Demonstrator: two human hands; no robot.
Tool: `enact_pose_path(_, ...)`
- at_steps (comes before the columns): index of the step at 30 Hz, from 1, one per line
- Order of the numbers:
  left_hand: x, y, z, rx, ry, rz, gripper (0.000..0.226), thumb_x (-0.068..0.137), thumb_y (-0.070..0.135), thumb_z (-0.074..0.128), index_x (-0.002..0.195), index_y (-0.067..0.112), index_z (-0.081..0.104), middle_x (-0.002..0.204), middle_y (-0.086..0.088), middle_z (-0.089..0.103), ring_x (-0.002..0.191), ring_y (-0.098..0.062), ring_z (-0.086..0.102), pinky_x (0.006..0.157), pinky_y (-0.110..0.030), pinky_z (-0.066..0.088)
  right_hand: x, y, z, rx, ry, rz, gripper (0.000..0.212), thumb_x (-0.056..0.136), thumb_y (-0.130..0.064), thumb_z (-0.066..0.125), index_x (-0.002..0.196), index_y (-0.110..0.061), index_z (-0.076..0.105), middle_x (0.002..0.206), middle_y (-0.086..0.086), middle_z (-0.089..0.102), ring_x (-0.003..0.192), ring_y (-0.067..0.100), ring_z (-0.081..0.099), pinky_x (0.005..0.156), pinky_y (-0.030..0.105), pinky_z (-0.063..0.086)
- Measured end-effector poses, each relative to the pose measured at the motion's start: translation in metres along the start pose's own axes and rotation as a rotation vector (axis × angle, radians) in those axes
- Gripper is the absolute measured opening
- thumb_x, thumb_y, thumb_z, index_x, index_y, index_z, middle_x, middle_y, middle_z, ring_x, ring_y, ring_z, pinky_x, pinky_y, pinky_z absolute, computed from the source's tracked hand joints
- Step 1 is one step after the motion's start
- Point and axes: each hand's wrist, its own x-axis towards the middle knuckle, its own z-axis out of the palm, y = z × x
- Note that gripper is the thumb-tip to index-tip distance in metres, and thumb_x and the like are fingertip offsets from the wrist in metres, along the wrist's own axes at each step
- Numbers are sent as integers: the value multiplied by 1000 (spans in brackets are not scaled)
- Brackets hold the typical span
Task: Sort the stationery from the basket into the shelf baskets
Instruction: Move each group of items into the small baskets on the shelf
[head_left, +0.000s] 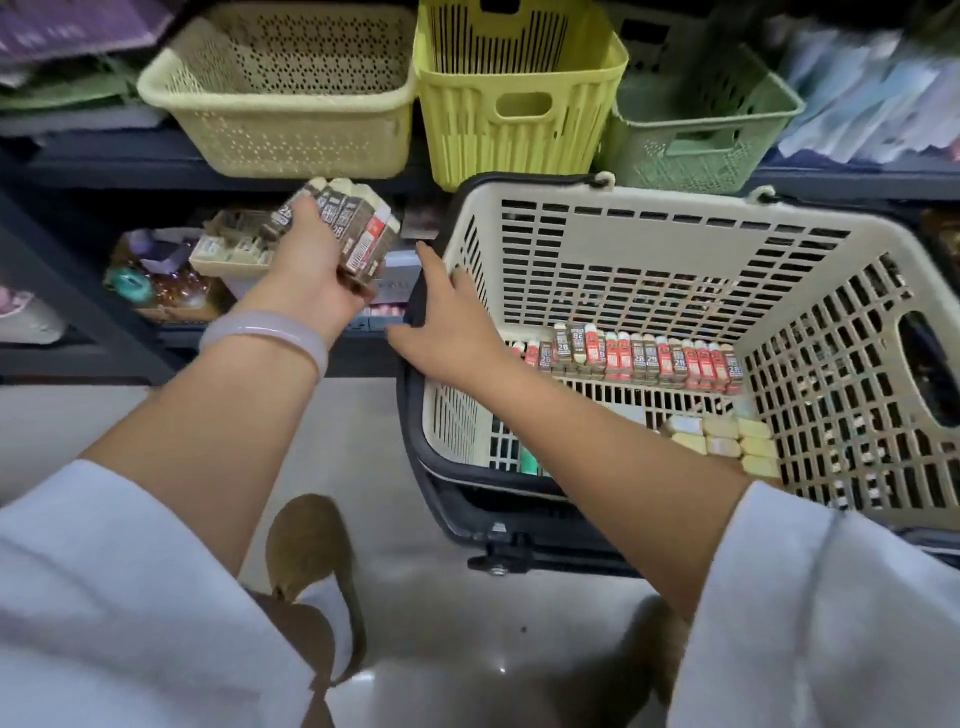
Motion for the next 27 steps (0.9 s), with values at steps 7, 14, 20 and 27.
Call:
enact_pose_path(7, 22, 3, 16, -8, -50, -8, 46, 96, 49, 28, 73, 22, 56, 50, 6, 61, 34, -8, 49, 41, -12, 35, -12, 21, -17, -87, 24, -46, 81, 79, -19, 59, 146, -27, 14, 141, 7, 29, 124, 29, 41, 90, 29, 37)
enact_pose_path(14, 26, 1, -1, 5, -37, -112, 46, 95, 52, 27, 83, 19, 57, 57, 2, 62, 47, -13, 50, 48, -16, 34, -31, 40, -60, -153, -7, 69, 82, 78, -12, 59, 146, -25, 17, 150, 2, 27, 130, 23, 39, 106, 30, 33)
enact_pose_path(20, 18, 13, -19, -7, -74, -141, 46, 94, 52, 28, 82, 17, 56, 69, 0, 60, 51, -14, 50, 46, -16, 35, -21, 7, -55, -531, 235, 157, 63, 85, -22, 53, 143, -19, 29, 143, 18, 27, 131, 35, 30, 108, 41, 30)
enact_pose_path(27, 10, 18, -47, 38, -27, 71, 55, 93, 53, 33, 126, 11, 48, 111, -7, 65, 91, -22, 65, 71, -30, 53, 31, -107, 9, 441, 211, -21, 46, 95, -33, 45, 138, -19, 38, 137, 3, 48, 120, 13, 45, 98, 26, 36)
